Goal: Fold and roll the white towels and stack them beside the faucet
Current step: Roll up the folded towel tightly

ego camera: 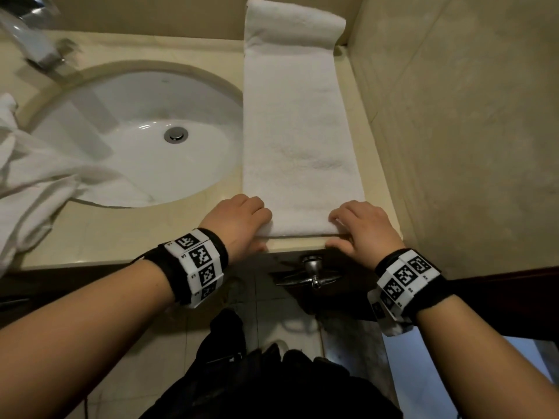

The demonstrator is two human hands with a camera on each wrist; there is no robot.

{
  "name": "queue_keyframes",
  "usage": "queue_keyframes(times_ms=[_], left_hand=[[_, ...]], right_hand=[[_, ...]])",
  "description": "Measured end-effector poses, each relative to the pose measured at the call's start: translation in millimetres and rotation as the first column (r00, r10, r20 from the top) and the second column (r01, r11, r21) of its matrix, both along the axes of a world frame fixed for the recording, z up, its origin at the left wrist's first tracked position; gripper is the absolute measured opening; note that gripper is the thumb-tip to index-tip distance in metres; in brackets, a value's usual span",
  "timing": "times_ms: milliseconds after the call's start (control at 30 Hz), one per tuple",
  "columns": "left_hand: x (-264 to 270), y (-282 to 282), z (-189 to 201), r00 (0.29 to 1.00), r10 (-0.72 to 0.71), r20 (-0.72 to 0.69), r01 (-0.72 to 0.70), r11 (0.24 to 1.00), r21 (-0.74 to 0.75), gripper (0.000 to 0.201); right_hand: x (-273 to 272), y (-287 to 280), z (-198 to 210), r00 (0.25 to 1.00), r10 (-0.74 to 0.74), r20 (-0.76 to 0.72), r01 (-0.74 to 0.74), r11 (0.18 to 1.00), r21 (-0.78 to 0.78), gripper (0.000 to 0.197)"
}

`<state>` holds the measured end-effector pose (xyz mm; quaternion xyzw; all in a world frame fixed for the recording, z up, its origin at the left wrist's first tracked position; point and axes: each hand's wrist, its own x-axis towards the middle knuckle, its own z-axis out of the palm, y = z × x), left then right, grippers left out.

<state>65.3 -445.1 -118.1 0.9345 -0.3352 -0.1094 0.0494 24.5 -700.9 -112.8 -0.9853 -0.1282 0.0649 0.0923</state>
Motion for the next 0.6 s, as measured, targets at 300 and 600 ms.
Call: queue_keyframes(times_ms=[300, 600], left_hand=[[11.0, 4.4, 10.9, 0.941, 0.253, -0.224, -0.286, 0.949, -0.133, 0.029], [29.9, 5.9, 6.3, 0.813, 0.425, -0.399, -0.511, 0.848, -0.139, 0.018]], right_hand=[[14.7, -6.5, 4.6, 0.98, -0.177, -0.087, 0.184, 0.979, 0.083, 0.02], [26.1, 9.9, 7.5, 0.995, -0.096, 0.037, 0.099, 0.992, -0.081, 0.016]])
